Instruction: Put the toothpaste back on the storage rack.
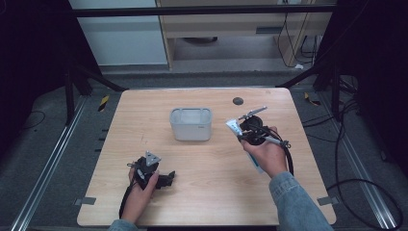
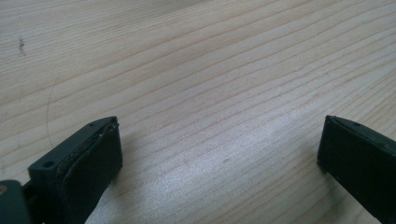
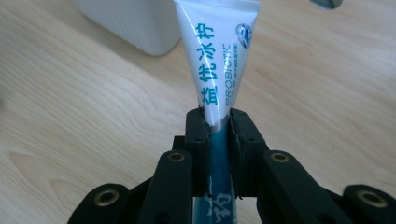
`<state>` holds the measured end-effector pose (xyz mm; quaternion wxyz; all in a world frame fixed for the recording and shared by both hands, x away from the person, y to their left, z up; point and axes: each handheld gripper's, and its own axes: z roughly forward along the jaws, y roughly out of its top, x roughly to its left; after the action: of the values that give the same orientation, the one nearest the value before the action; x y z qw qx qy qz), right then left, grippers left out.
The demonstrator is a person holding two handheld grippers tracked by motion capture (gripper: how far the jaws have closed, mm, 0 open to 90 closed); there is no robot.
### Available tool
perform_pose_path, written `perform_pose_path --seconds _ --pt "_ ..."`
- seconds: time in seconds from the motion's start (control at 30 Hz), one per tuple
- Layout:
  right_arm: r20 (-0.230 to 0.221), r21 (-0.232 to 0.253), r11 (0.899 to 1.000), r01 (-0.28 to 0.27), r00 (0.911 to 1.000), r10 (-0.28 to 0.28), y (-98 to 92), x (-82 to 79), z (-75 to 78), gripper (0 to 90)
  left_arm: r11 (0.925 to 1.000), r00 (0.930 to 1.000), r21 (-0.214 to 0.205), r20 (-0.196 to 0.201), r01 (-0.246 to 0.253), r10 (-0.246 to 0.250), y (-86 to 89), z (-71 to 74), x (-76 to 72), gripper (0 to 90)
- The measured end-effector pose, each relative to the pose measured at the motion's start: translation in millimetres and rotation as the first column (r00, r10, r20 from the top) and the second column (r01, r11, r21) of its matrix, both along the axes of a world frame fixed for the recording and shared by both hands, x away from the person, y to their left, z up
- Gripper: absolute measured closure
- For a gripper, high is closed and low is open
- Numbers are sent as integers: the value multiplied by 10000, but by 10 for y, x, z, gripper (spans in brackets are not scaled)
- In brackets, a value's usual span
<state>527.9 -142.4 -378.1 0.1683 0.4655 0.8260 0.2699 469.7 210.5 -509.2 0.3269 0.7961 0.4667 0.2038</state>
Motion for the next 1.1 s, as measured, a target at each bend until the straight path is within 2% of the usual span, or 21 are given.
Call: perform_pose_path --seconds 0.4,0.73,0.9,1.0,1.1 --pt "1074 983 9951 130 9939 -236 -35 70 320 790 10000 10000 -27 4 65 -65 -4 -1 -2 0" --pt "2057 1556 9876 214 9771 -536 -18 147 655 790 9998 9998 -21 23 198 -198 0 -2 -16 0" --pt "2294 1736 9847 147 9718 -550 56 198 715 791 9997 9997 -10 15 259 -259 1 -1 -18 0" --pt "2419 2076 9782 74 9685 -587 114 243 697 791 9997 9997 -28 28 241 -241 2 -2 -27 0" --pt "2482 2131 9770 5 9672 -546 169 268 676 791 9995 9995 -24 15 309 -309 14 -2 -45 0"
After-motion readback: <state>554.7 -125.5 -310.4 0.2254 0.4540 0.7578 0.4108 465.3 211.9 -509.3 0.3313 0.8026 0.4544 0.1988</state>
